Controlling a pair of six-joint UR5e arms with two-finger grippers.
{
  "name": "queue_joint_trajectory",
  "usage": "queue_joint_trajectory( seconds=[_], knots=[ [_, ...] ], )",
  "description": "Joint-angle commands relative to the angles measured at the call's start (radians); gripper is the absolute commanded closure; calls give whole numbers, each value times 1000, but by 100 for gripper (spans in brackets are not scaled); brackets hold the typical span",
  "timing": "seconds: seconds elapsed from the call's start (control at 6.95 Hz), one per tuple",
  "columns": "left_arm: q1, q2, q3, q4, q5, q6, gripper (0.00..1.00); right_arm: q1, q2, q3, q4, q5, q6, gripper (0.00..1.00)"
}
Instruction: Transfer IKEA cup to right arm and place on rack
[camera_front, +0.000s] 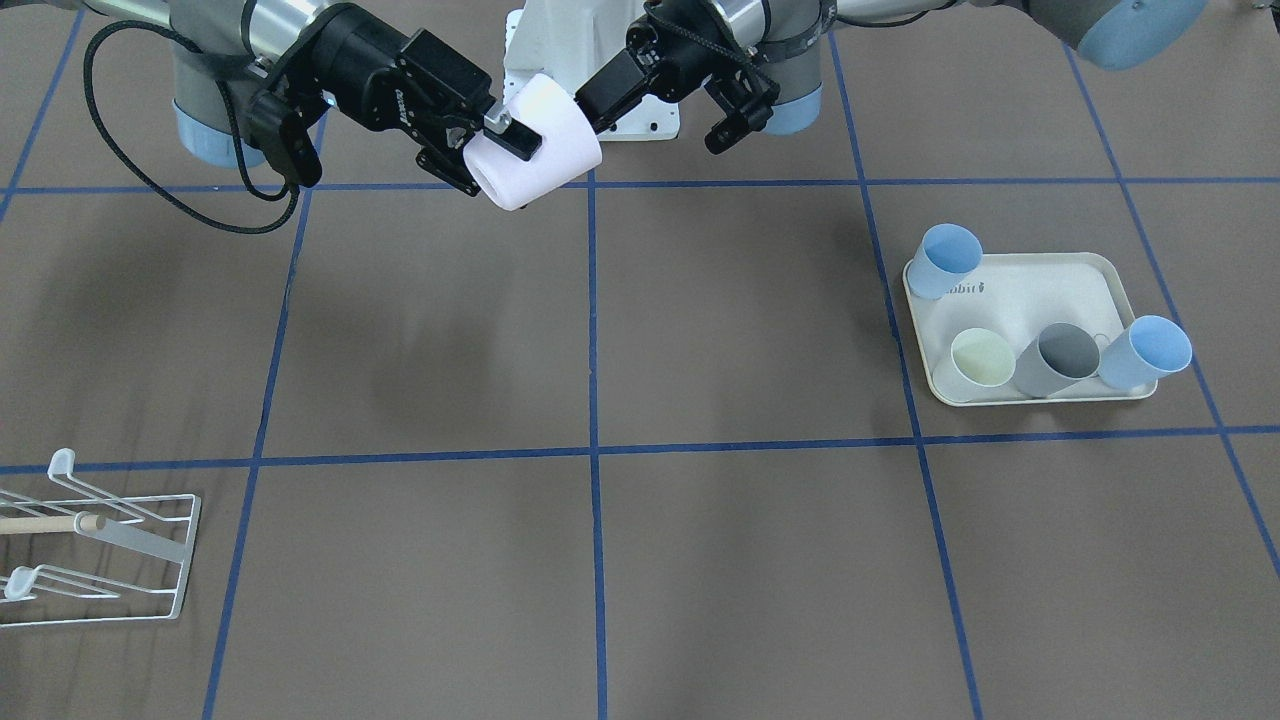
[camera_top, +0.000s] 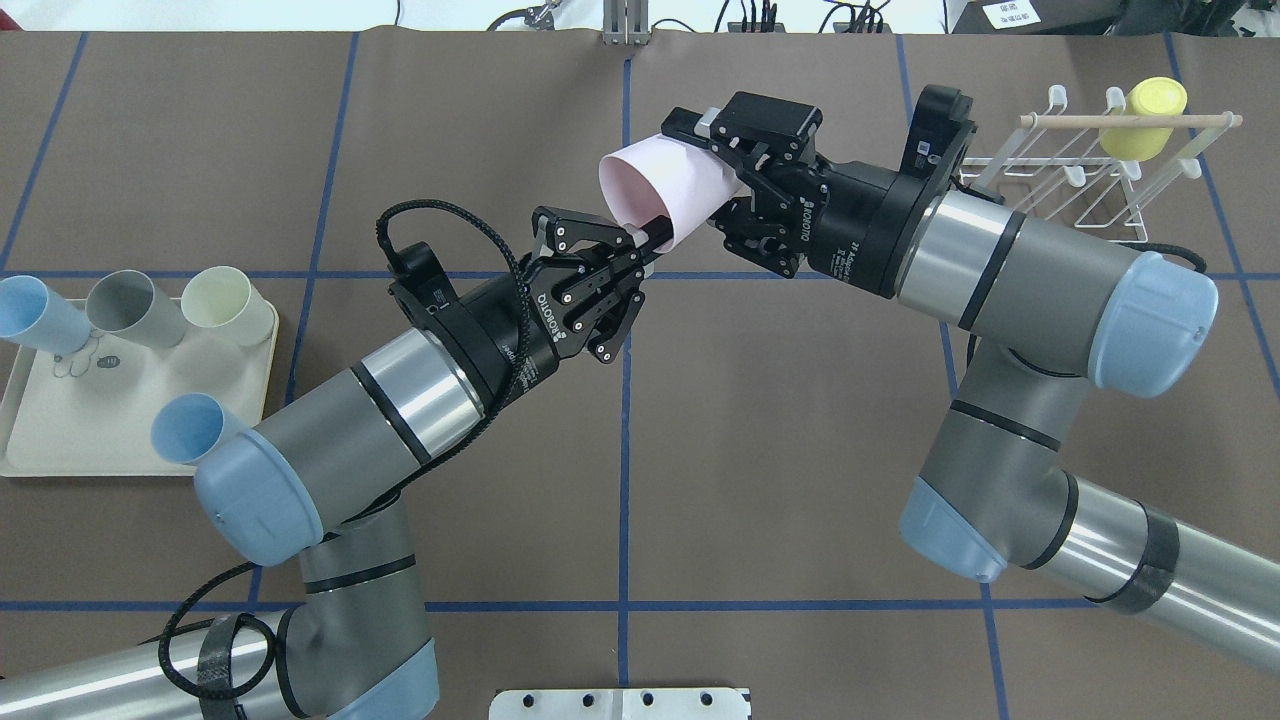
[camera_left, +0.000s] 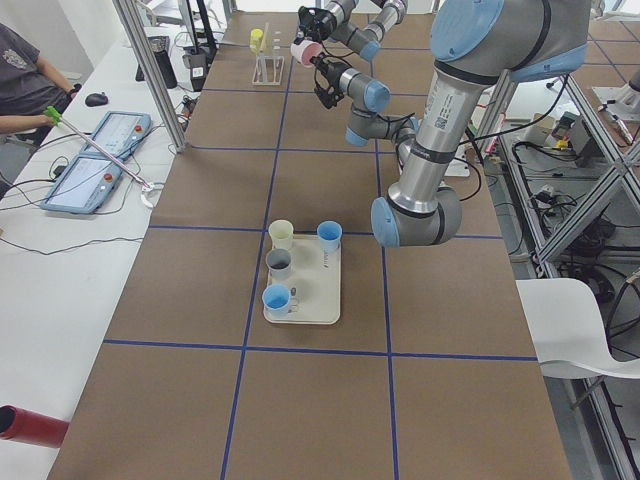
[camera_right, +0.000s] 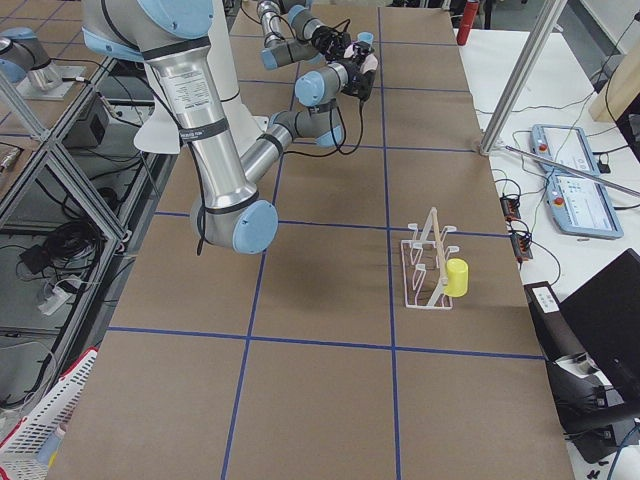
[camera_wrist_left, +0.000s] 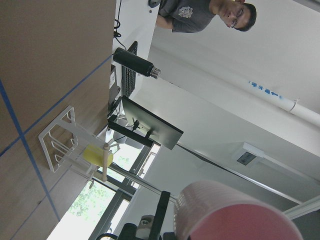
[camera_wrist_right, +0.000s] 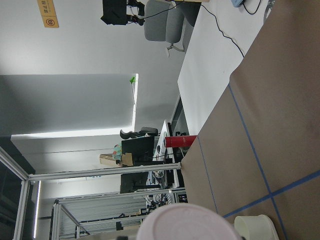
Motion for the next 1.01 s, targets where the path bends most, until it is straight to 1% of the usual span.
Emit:
queue_joint_trajectory(
  seconds=[0.0, 0.29, 0.43, 0.86],
  knots=[
    [-1, 4, -12, -3, 0, 57, 0, 1, -1, -2, 0, 0, -2, 100],
    [-6, 11, -14, -4, -2, 59, 0, 2, 1, 1, 1, 0, -2, 100],
    [-9, 12, -14, -4, -5, 64, 0, 25, 1, 4, 1, 0, -2, 100],
    [-24, 11, -15, -1, -14, 90, 0, 146, -5, -15, -5, 8, -5, 100]
  ],
)
